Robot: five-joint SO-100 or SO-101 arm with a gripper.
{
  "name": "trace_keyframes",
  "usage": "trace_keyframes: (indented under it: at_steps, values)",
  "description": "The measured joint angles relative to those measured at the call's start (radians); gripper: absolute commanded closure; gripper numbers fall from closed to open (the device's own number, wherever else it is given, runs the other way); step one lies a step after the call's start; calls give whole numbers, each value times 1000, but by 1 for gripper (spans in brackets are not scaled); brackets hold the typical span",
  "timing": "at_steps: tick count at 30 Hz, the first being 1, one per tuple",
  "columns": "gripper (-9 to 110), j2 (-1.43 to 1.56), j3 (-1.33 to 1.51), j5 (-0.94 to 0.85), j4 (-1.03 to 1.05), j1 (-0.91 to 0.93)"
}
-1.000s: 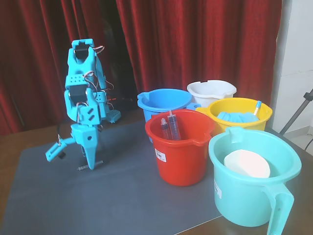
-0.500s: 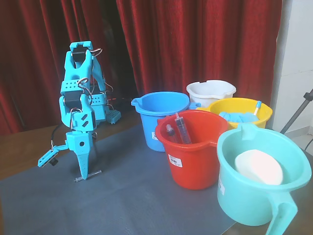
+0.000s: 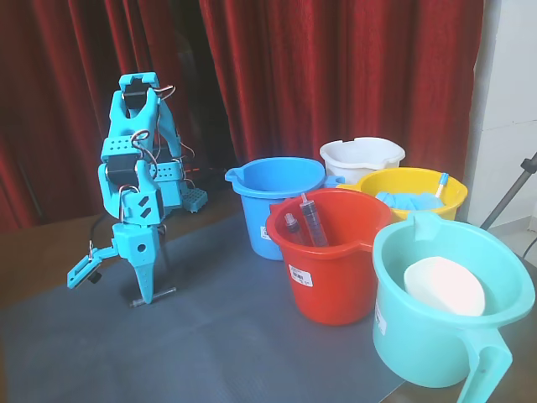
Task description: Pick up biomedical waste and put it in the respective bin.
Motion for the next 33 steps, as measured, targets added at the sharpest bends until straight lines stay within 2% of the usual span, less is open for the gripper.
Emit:
trace_keyframes:
  at_steps: [11,22,27,33]
  values:
    - [102,74,-32,0,107,0]
    - [102,428,-218,0,684,-17]
    - [102,523,-325,3,713,-35]
    - [102,575,-548,61,716,-190]
